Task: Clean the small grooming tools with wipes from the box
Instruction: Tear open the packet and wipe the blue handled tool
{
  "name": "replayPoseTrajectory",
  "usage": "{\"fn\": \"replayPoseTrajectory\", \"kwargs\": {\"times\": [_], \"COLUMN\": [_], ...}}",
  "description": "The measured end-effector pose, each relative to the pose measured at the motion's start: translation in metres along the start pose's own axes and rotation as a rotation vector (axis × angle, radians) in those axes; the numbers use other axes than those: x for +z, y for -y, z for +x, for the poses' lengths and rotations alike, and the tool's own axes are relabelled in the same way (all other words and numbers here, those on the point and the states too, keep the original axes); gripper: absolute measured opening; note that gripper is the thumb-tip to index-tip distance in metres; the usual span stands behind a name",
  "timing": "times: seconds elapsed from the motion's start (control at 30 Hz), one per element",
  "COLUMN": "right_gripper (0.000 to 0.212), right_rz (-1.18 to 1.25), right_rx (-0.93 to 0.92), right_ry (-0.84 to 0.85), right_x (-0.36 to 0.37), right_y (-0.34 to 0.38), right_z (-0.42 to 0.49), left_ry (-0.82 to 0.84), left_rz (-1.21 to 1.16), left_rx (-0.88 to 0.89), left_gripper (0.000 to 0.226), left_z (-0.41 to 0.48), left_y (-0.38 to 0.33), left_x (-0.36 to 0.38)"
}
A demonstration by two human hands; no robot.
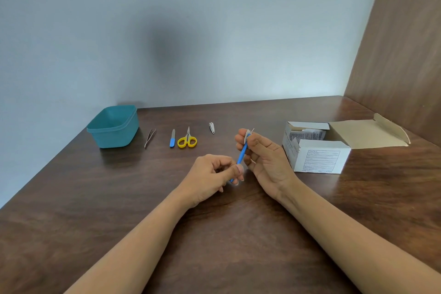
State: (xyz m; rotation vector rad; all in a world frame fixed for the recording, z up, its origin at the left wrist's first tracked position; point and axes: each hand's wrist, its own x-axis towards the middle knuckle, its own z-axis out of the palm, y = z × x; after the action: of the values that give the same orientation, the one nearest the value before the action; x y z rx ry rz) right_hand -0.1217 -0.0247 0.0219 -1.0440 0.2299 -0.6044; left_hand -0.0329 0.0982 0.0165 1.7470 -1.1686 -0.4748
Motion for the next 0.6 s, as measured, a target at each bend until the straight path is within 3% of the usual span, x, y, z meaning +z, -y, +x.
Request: {"fn": "replayPoseTrajectory", "kwargs": {"times": [0.3, 0.43, 0.6], "right_gripper": [0.017, 0.029, 0.028], "right_rz": [0.053, 0.084, 0.037], "right_rx": [0.049, 0.042, 0.053], "right_ry": [-0.059, -0.069, -0.032], "right_x": [-0.0022, -0.0031, -0.0033], "right_y": [-0.0022, -0.0053, -0.0058], "right_z": [0.0035, 0.0056, 0.0056], "left_ry": [0.004, -0.004, 0.003], "left_rz": [-0.009, -0.007, -0.013], "left_rx": [-0.006, -0.004, -0.005], "left_gripper": [0.024, 0.023, 0.024], "left_z": [0.0002, 0.0005, 0.0006], "left_y": [0.0012, 0.0028, 0.0025], "left_x": [0.0005, 0.0011, 0.0006]}}
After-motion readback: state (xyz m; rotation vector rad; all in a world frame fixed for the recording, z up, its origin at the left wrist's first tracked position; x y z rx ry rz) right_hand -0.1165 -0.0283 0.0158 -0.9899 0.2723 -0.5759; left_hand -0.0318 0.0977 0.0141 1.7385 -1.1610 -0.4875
